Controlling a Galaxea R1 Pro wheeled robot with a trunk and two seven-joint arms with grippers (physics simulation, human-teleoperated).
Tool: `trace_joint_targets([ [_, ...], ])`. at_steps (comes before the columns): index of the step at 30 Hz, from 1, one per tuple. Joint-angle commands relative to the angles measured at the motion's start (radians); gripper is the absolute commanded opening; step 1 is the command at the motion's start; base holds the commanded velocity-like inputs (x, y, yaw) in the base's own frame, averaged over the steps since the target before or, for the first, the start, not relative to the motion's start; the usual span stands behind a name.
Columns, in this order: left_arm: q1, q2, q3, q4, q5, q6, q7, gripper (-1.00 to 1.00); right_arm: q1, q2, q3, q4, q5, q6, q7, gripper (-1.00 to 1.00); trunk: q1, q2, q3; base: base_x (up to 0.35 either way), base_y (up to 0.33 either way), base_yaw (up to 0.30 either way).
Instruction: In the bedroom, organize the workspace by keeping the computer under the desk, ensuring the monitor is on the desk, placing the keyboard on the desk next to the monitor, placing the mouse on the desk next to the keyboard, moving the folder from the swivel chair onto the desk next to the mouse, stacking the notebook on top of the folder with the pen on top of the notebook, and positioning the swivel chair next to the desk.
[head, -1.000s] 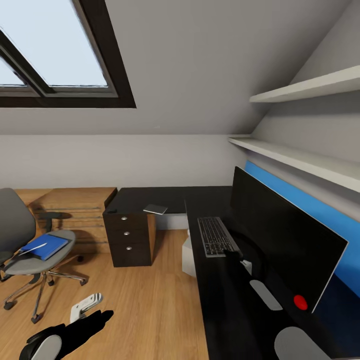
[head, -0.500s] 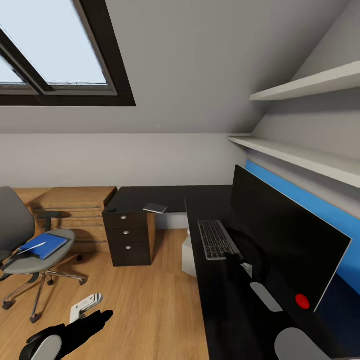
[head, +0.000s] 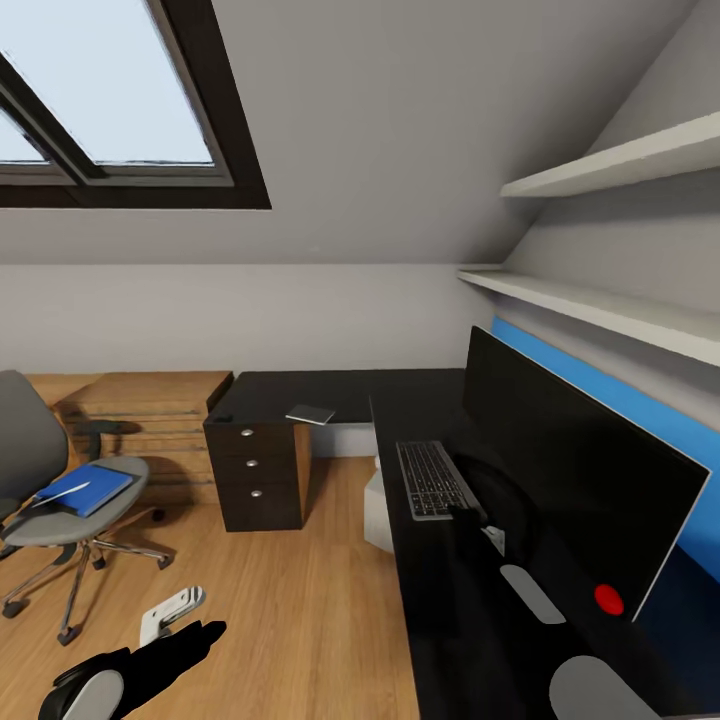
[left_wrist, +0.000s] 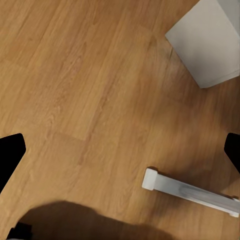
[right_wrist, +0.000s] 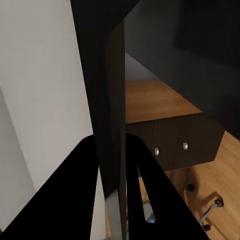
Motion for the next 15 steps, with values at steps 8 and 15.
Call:
trace_joint_targets([
  [8, -0.001, 0.001, -0.003, -0.001, 0.006, -0.001, 0.01, 1.0, -0.001, -0.002, 0.005, 0.0, -0.008, 0.001, 0.004, -1.0, 0.031, -0.057, -0.027, 0.0, 0.0, 0.0],
  [15, -0.001, 0.001, -0.003, -0.001, 0.005, -0.002, 0.01, 1.0, -0.001, -0.003, 0.006, 0.0, -0.007, 0.002, 0.004, -1.0, 0.058, -0.106, -0.049, 0.0, 0.0, 0.0],
])
